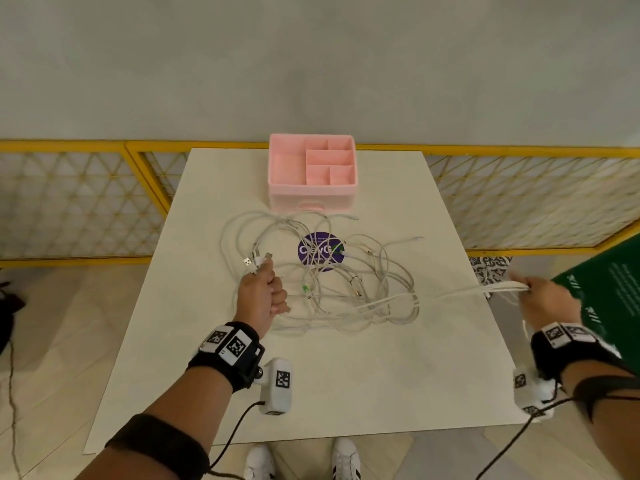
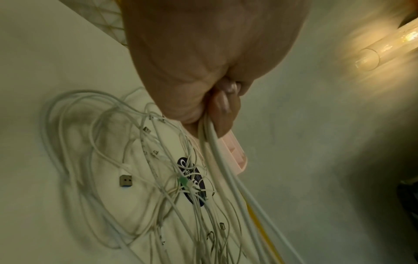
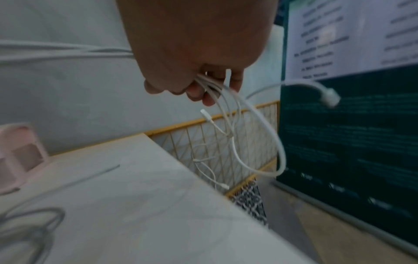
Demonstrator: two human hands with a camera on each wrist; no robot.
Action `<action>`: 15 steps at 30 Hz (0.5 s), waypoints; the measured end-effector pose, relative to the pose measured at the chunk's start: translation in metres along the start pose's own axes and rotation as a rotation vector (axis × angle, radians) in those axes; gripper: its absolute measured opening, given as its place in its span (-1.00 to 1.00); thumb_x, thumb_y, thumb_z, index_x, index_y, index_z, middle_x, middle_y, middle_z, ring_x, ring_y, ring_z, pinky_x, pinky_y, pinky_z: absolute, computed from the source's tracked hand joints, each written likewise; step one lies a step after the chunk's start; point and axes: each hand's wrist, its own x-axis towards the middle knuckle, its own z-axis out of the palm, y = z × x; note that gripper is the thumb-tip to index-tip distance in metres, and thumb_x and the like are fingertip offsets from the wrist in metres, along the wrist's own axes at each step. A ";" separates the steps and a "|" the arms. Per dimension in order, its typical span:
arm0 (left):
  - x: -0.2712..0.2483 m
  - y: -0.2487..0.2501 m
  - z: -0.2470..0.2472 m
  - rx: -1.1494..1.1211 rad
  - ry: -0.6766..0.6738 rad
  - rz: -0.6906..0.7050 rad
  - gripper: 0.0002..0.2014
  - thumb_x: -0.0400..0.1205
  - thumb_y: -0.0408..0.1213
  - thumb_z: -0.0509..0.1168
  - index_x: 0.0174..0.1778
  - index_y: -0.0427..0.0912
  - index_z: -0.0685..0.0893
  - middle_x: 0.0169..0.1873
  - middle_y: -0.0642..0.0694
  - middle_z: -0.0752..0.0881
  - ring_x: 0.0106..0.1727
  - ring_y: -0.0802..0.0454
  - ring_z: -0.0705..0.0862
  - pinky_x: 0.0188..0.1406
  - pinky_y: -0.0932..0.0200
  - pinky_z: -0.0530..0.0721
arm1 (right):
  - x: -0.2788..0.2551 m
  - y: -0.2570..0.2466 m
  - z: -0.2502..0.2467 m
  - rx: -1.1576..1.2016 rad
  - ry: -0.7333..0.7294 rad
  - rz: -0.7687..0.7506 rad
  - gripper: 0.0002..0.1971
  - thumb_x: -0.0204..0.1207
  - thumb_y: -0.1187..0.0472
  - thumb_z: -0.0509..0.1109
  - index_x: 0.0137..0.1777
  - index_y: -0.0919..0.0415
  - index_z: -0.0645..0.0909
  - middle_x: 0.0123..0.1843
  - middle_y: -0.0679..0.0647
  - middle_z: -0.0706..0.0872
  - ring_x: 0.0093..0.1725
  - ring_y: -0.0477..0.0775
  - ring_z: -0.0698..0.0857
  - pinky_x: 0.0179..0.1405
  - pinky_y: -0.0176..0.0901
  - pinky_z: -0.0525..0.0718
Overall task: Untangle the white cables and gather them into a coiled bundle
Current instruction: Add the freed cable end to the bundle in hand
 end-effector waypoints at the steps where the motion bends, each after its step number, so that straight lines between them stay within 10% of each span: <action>1: -0.001 0.003 -0.004 -0.011 0.009 0.013 -0.56 0.80 -0.06 0.19 -0.40 -0.02 0.26 -0.59 0.04 0.23 -0.66 0.15 0.14 -0.73 0.35 0.13 | -0.003 0.003 0.020 -0.010 -0.017 -0.013 -0.55 0.76 -0.13 0.09 0.05 0.13 0.73 -0.19 0.24 0.72 -0.25 0.24 0.69 0.04 0.07 0.71; 9: -0.003 0.028 -0.018 -0.088 -0.004 0.104 -0.54 0.78 0.04 0.20 -0.42 -0.01 0.30 -0.59 0.07 0.24 -0.65 0.17 0.14 -0.72 0.33 0.11 | -0.013 0.005 0.111 -0.389 -0.379 0.020 -0.61 0.71 -0.10 0.07 0.23 0.03 0.66 0.20 0.20 0.63 0.23 0.30 0.63 0.37 0.17 0.58; 15: -0.012 0.027 0.005 -0.118 -0.045 0.077 -0.54 0.80 0.03 0.17 -0.40 -0.04 0.31 -0.59 0.05 0.25 -0.65 0.18 0.13 -0.68 0.34 0.07 | -0.016 -0.045 0.086 -0.321 -0.473 0.046 -0.05 0.34 -0.43 0.46 0.60 0.09 0.27 0.58 0.24 0.32 0.56 0.39 0.32 0.51 0.32 0.39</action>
